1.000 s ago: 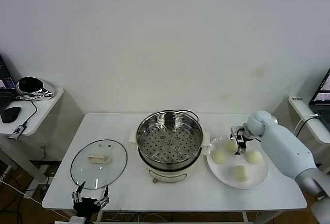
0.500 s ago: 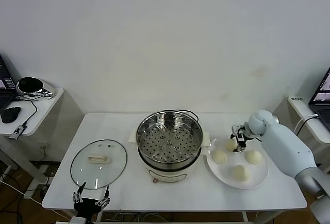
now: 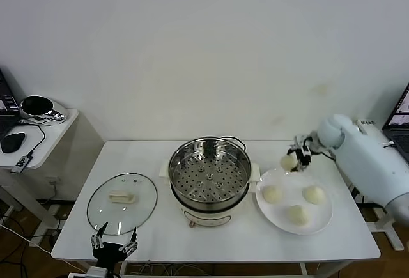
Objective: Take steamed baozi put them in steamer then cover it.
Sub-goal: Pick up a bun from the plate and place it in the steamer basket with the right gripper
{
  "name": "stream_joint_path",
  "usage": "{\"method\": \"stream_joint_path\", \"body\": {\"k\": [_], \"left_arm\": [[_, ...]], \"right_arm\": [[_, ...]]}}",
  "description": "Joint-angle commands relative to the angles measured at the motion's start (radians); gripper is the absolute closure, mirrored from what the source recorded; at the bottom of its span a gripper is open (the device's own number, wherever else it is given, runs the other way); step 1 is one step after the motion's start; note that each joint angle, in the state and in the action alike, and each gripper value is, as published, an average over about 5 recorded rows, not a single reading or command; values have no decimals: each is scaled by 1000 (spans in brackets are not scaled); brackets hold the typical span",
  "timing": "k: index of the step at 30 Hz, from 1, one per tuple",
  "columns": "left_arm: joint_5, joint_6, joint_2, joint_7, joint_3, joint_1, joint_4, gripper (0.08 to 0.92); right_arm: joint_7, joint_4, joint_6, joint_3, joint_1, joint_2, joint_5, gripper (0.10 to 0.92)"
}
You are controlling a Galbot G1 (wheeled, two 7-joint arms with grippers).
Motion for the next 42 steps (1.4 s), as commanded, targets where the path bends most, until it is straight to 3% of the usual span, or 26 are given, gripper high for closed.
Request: {"method": "stream_joint_path", "body": {"k": [1, 11, 25, 31, 42], "left_arm": [[-1, 1, 2, 0, 0, 0, -7, 177], [-14, 7, 5, -10, -11, -1, -15, 177], [-14, 5, -9, -33, -29, 25, -8, 177], [-6, 5, -23, -41, -29, 28, -12, 177], [-14, 12, -40, -38, -53, 30, -41, 177]], "right_arm": [[-100, 30, 6, -245, 322, 58, 216, 380], [-201, -249, 414, -250, 391, 372, 266, 383], [-183, -362, 850, -303, 337, 552, 103, 381], [-129, -331, 892, -287, 295, 592, -58, 377], [-103, -333, 892, -291, 227, 636, -217, 381]]}}
